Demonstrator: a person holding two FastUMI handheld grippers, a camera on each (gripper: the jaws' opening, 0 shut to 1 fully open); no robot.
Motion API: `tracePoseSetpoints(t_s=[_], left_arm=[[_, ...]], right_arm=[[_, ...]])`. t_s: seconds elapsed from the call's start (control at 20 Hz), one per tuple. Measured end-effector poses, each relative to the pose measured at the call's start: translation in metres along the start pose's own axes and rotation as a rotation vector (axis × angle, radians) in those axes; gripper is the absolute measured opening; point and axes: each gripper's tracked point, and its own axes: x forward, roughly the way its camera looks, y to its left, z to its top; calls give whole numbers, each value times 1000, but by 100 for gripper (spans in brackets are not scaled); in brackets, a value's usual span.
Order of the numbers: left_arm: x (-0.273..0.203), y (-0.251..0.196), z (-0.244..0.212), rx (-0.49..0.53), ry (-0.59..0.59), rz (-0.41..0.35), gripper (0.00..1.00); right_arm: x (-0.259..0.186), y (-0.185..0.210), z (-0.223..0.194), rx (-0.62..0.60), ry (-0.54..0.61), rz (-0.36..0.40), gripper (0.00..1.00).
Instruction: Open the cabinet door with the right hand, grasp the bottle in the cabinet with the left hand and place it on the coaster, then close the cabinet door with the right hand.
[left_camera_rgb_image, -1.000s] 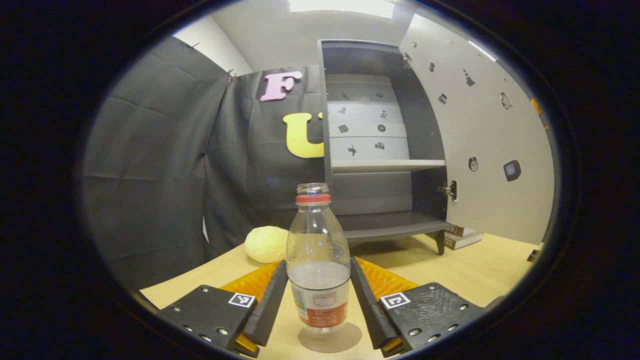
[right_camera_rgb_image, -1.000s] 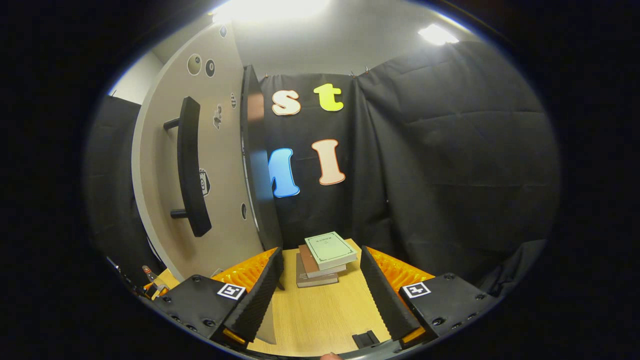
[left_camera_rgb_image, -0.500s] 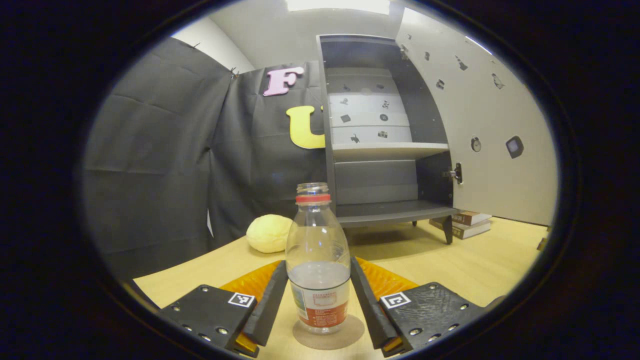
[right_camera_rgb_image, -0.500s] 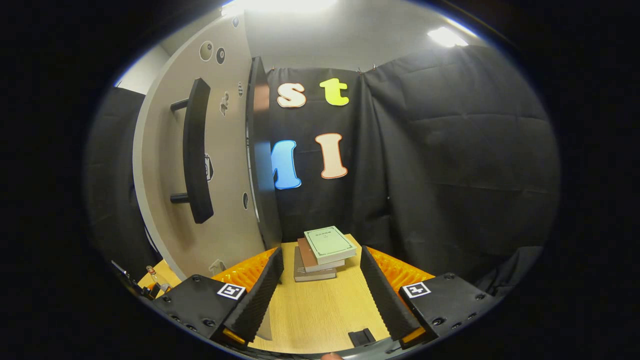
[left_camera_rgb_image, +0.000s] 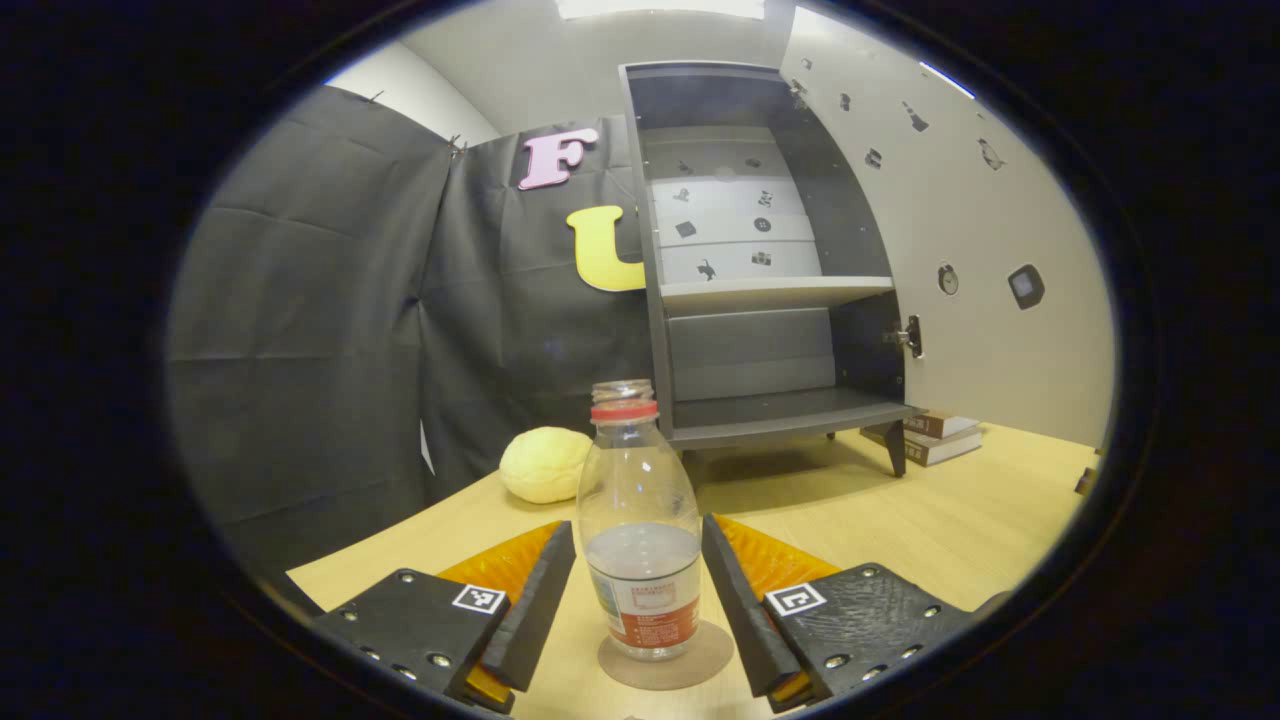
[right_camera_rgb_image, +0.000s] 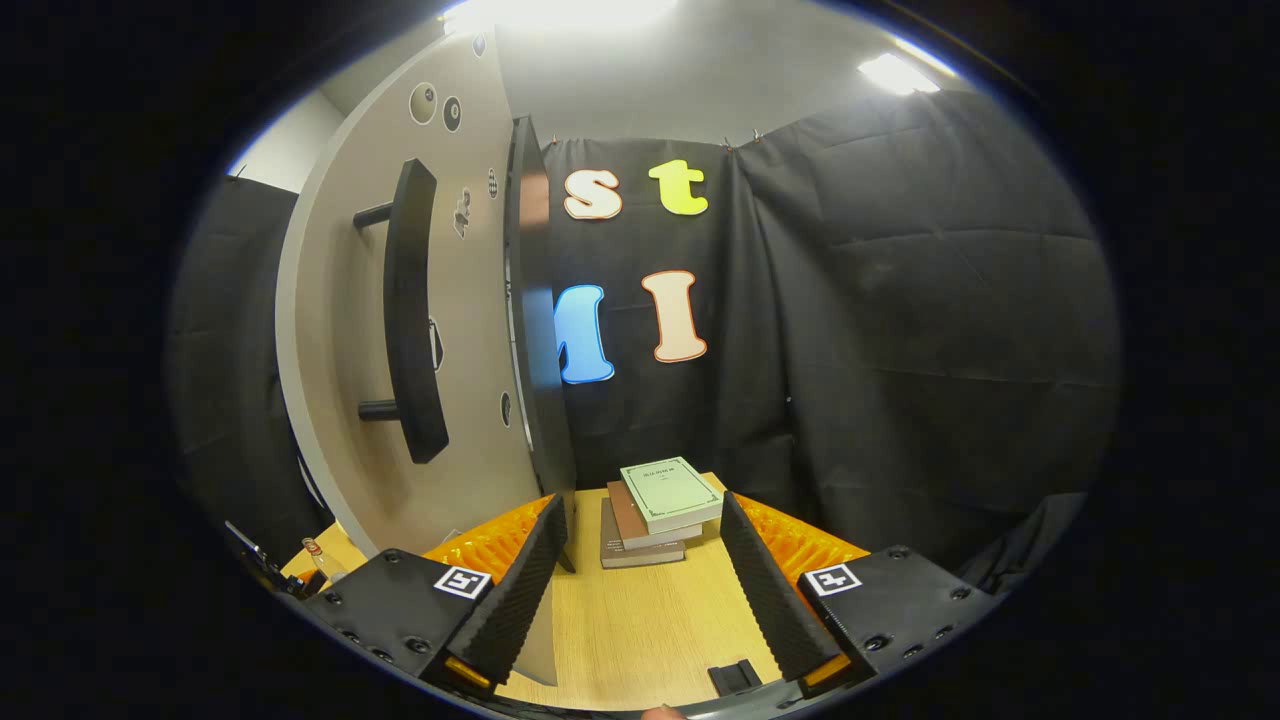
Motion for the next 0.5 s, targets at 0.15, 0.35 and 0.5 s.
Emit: tracePoseSetpoints(t_s=[0.15, 0.35, 0.5], left_arm=[[-6, 3, 14, 1, -1, 1, 77], [-20, 1, 44, -13, -8, -13, 79], [-36, 6, 83, -37, -26, -2, 77]], right_arm=[[-1, -1, 4, 7, -13, 1, 98], [-2, -4, 11, 37, -23, 0, 98], [-3, -3, 27, 39, -50, 16, 98]])
